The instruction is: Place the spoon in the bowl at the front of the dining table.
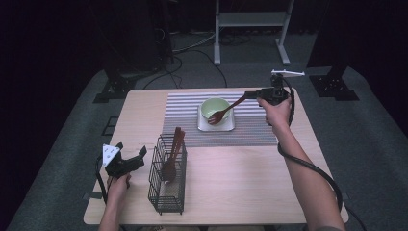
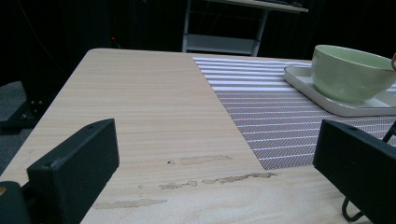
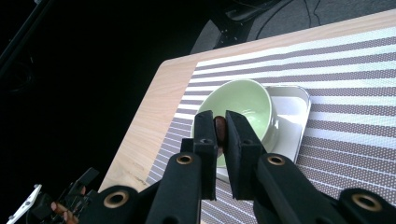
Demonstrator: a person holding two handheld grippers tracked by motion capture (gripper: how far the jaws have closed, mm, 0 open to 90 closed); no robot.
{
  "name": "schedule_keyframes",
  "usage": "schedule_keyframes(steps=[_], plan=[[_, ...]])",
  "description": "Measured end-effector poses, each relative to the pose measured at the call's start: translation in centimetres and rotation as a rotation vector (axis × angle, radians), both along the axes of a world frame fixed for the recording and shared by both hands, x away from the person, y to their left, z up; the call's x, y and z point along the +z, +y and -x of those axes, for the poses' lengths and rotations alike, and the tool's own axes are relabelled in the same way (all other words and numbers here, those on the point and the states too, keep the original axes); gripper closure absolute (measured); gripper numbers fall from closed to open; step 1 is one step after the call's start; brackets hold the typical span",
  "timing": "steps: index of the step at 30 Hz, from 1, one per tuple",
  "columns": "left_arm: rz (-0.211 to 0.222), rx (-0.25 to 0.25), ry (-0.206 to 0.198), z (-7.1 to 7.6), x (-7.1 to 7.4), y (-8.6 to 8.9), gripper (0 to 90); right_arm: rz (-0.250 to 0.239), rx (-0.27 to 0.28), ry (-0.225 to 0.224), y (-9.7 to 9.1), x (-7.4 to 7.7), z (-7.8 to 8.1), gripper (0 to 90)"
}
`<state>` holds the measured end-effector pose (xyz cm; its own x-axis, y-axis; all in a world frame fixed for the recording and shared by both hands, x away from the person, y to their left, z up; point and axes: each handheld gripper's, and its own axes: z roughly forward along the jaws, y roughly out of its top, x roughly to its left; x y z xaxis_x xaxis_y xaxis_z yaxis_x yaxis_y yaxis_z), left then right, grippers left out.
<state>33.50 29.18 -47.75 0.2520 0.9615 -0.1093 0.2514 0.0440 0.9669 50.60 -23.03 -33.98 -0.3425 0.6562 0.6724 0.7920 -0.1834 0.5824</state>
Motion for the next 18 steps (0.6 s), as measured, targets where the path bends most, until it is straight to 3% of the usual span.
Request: schedule_keyframes(steps=[18], plan=[[0.002,-0.001,-0.002,-0.02,-0.01,0.05,0.0,0.015,-0.041,-0.009,-0.17,0.17,-0.49,82.4]])
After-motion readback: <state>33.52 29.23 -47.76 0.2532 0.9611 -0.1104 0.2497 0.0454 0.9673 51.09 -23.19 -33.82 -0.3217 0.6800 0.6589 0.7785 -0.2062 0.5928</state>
